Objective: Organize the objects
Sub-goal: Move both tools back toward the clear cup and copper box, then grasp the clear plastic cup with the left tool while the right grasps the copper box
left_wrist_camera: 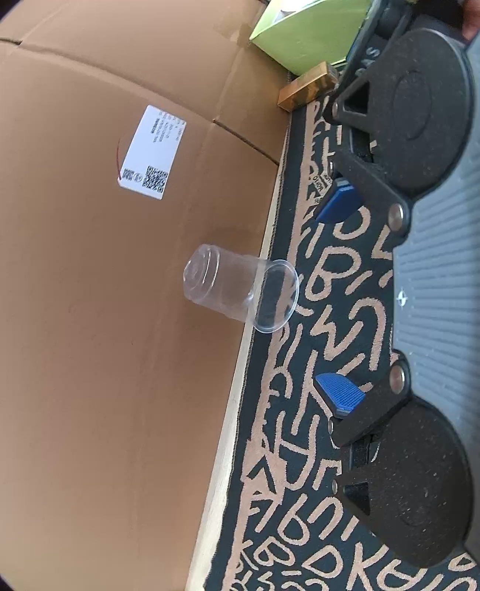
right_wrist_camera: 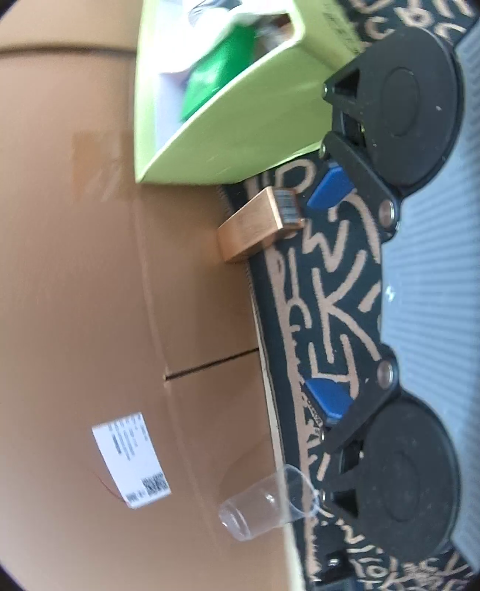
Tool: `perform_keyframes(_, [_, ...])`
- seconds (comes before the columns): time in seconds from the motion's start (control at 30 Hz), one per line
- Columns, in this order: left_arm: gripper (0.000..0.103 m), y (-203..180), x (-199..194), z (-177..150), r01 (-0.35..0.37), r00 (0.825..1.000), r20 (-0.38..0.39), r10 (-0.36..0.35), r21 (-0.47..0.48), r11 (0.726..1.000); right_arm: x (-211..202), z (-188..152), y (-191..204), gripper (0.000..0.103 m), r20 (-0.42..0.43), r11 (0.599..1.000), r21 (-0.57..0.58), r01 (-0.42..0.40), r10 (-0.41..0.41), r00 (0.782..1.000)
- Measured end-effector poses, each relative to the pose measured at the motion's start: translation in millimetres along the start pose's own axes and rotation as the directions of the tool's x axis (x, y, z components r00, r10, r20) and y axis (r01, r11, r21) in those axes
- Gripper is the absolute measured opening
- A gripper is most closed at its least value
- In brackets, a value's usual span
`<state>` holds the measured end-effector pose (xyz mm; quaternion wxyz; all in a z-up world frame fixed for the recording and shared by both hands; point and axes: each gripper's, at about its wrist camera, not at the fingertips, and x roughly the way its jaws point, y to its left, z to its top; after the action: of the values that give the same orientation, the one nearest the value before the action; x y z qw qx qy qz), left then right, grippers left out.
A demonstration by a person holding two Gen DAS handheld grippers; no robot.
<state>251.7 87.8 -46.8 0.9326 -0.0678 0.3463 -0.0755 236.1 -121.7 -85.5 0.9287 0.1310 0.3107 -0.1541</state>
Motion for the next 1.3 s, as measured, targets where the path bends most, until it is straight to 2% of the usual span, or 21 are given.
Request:
perform_keyframes(0.13, [0.091, 3, -4, 1, -0.009, 1.000, 0.012, 0.009, 0.002, 1.000, 23, 12, 8, 0.101, -0.041, 0.997, 0.004, 0.076, -0.076, 0.996])
perform_keyframes(0.23, [0.091, 9, -7, 4, -0.018, 1.000, 0.023, 0.018, -0.005, 1.000, 42, 18, 13, 0.103, -0.039, 0.998, -0.006, 0.062, -0.062, 0.997])
perform_keyframes(0.27, [0.091, 10, -7, 5, -0.023, 0.999, 0.029, 0.023, -0.003, 1.000, 38, 16, 13, 0.103, -0.041, 0.999, -0.035, 0.000, -0.002, 0.999])
perform_keyframes(0.3, [0.091, 12, -7, 6, -0.030, 0.999, 0.036, 0.030, -0.001, 1.000, 29, 11, 10, 0.102, -0.039, 0.992, -0.056, -0.111, 0.109, 0.993])
perform_keyframes(0.33, [0.091, 12, -6, 6, -0.037, 0.999, 0.038, 0.037, 0.002, 0.999, 17, 4, 3, 0.097, -0.020, 0.967, -0.072, -0.244, 0.244, 0.970])
perform_keyframes(0.37, [0.091, 13, -4, 7, -0.041, 0.998, 0.039, 0.041, 0.003, 0.999, 5, -3, -2, 0.097, -0.003, 0.949, -0.094, -0.301, 0.302, 0.953])
perform_keyframes(0.43, [0.091, 14, 2, 8, -0.047, 0.998, 0.034, 0.047, -0.001, 0.999, -9, -13, -6, 0.100, 0.026, 0.972, -0.118, -0.201, 0.205, 0.978])
perform_keyframes(0.53, [0.091, 10, 11, 11, -0.038, 0.999, 0.016, 0.038, -0.003, 0.999, -12, -8, -11, 0.099, 0.050, 0.984, -0.145, -0.104, 0.113, 0.992])
perform_keyframes(0.6, [0.091, 3, 15, 14, -0.030, 0.999, 0.022, 0.029, 0.022, 0.999, -4, -6, -7, 0.099, 0.042, 0.987, -0.145, -0.076, 0.083, 0.996])
perform_keyframes(0.73, [0.091, -11, 26, 23, -0.038, 0.998, 0.060, 0.033, 0.086, 0.996, 12, -2, 1, 0.099, 0.037, 0.993, -0.108, 0.056, -0.052, 0.998])
perform_keyframes(0.87, [0.091, -19, 49, 36, -0.084, 0.994, 0.074, 0.076, 0.118, 0.989, 34, 10, -8, 0.099, -0.019, 0.997, -0.030, 0.065, -0.065, 0.998])
perform_keyframes(0.9, [0.091, -21, 54, 39, -0.095, 0.993, 0.078, 0.085, 0.125, 0.988, 35, 12, -9, 0.095, -0.005, 0.997, -0.035, 0.066, -0.067, 0.998])
perform_keyframes(0.97, [0.091, -25, 66, 43, -0.102, 0.993, 0.079, 0.092, 0.139, 0.985, 38, 15, -12, 0.081, -0.004, 0.996, -0.052, 0.068, -0.068, 0.998])
perform_keyframes(1.0, [0.090, -26, 71, 45, -0.105, 0.993, 0.073, 0.096, 0.143, 0.984, 38, 15, -13, 0.069, 0.007, 0.995, -0.072, 0.066, -0.066, 0.998])
perform_keyframes(1.03, [0.087, -26, 77, 46, -0.110, 0.993, 0.067, 0.101, 0.143, 0.984, 36, 14, -16, 0.057, 0.015, 0.995, -0.082, 0.064, -0.063, 0.998])
perform_keyframes(1.07, [0.084, -27, 80, 46, -0.112, 0.993, 0.060, 0.104, 0.140, 0.984, 34, 13, -20, 0.052, 0.020, 0.995, -0.083, 0.050, -0.049, 0.999])
perform_keyframes(1.1, [0.073, -25, 84, 46, -0.109, 0.993, 0.050, 0.103, 0.133, 0.985, 31, 12, -25, 0.036, 0.023, 0.996, -0.088, 0.029, -0.027, 0.999])
perform_keyframes(1.13, [0.058, -24, 87, 45, -0.105, 0.994, 0.036, 0.101, 0.122, 0.987, 28, 11, -31, 0.031, 0.021, 0.996, -0.093, 0.001, 0.001, 1.000])
perform_keyframes(1.2, [0.057, -18, 89, 43, -0.094, 0.996, 0.016, 0.093, 0.092, 0.991, 20, 8, -41, 0.031, 0.014, 0.992, -0.108, -0.064, 0.065, 0.998])
perform_keyframes(1.3, [0.055, -18, 79, 37, -0.098, 0.995, 0.026, 0.096, 0.113, 0.989, 1, -5, -51, 0.031, 0.008, 0.976, -0.169, -0.136, 0.140, 0.990])
